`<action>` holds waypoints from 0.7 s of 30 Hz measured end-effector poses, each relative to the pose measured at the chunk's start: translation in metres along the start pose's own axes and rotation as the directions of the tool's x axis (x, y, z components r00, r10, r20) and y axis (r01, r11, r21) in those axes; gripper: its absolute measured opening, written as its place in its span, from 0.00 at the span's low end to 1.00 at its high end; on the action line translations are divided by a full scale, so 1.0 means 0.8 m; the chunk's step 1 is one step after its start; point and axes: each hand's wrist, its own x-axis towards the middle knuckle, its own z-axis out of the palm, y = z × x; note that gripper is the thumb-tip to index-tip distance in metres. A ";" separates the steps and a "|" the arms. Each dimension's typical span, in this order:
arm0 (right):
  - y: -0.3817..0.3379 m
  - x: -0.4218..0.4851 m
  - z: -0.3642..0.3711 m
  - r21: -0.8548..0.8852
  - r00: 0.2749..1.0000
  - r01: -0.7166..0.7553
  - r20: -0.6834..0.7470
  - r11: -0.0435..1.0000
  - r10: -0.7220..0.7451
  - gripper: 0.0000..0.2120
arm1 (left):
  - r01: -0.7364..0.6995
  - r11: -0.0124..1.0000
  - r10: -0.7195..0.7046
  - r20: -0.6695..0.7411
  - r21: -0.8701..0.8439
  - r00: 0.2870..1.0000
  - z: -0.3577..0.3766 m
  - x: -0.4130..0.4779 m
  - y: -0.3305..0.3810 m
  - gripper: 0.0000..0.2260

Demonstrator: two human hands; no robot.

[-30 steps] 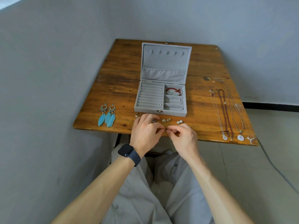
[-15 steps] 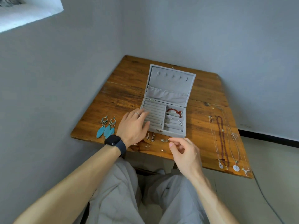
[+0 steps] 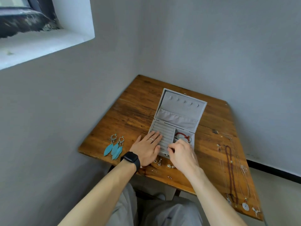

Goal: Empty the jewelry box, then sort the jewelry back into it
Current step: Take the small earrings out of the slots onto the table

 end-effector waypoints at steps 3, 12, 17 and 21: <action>-0.006 0.004 -0.003 -0.037 1.000 0.020 0.001 0.999 -0.020 0.12 | 0.002 1.000 -0.002 0.004 -0.026 1.000 -0.003 0.001 -0.001 0.24; -0.012 0.020 -0.009 0.060 0.983 -0.149 0.121 0.987 0.141 0.06 | 0.018 0.999 -0.017 0.016 -0.036 1.000 -0.004 0.001 0.000 0.24; -0.005 -0.025 -0.025 0.468 0.954 -0.292 0.082 0.834 0.288 0.02 | 0.011 1.000 -0.011 0.013 -0.021 1.000 -0.003 0.002 -0.003 0.24; 0.010 -0.095 -0.023 0.703 0.919 -0.332 0.089 0.630 0.384 0.02 | 0.002 1.000 -0.002 0.012 -0.022 1.000 -0.006 0.004 -0.006 0.24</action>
